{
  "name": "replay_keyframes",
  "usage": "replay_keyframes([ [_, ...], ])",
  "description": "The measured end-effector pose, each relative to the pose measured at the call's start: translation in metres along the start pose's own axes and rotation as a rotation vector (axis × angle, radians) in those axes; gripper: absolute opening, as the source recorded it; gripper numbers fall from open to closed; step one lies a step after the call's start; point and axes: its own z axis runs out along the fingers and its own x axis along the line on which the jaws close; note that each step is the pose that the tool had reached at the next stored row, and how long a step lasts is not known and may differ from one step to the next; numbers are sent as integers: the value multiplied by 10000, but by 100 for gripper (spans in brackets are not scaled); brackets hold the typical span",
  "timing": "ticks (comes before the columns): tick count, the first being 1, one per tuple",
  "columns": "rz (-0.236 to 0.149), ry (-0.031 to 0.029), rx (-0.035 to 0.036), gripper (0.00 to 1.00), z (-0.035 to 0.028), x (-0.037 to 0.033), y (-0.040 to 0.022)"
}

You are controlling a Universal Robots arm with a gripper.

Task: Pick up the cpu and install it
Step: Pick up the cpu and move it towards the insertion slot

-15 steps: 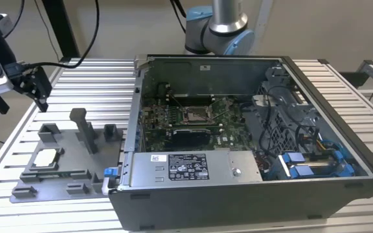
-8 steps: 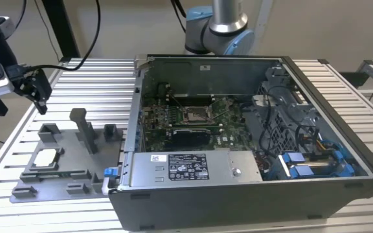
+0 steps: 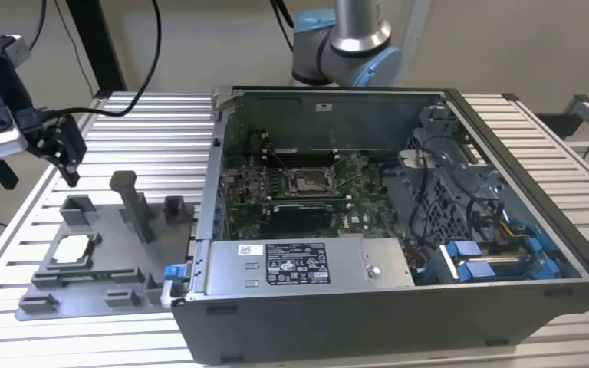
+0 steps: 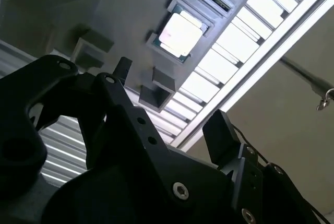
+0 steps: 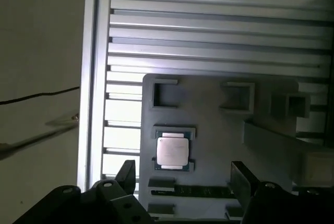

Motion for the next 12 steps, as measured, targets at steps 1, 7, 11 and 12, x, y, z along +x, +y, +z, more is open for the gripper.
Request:
replay_keyframes([
  [1, -2, -65, 22, 100, 8, 0, 1],
  [7, 82, -123, 53, 100, 88, 4, 2],
  [11, 139, -122, 53, 100, 153, 11, 4],
  [12, 148, -120, 47, 100, 161, 19, 6],
])
